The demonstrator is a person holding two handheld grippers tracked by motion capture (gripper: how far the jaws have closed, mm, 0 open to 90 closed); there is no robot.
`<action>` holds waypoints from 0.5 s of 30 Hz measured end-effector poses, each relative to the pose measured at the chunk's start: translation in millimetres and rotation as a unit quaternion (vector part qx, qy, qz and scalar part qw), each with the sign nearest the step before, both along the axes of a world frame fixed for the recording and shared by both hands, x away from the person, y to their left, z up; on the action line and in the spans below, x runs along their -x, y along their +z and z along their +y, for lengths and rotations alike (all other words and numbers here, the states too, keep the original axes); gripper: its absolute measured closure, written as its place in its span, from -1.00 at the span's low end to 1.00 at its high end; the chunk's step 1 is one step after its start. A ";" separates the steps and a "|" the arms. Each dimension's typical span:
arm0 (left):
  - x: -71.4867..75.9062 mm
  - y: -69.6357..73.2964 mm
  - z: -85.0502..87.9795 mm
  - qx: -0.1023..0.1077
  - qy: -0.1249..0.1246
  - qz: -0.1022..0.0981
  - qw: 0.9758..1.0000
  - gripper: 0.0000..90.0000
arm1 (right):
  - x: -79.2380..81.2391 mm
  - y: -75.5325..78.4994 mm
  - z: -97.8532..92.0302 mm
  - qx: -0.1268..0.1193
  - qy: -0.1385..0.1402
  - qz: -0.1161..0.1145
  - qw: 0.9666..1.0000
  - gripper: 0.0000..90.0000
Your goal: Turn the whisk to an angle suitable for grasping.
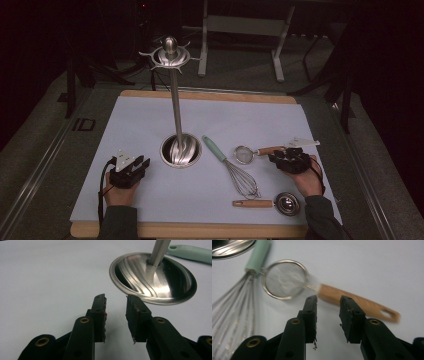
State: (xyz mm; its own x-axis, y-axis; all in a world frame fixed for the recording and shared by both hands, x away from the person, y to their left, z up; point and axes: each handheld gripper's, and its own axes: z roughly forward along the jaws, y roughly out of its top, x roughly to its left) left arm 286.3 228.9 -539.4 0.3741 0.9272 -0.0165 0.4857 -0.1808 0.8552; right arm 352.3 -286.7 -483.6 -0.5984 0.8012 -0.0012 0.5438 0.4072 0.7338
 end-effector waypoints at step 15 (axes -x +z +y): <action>-1.7 -0.3 -2.0 -0.009 0.010 0.007 1.000 0.44 | -14.8 17.1 63.0 0.012 0.064 0.013 0.998 0.50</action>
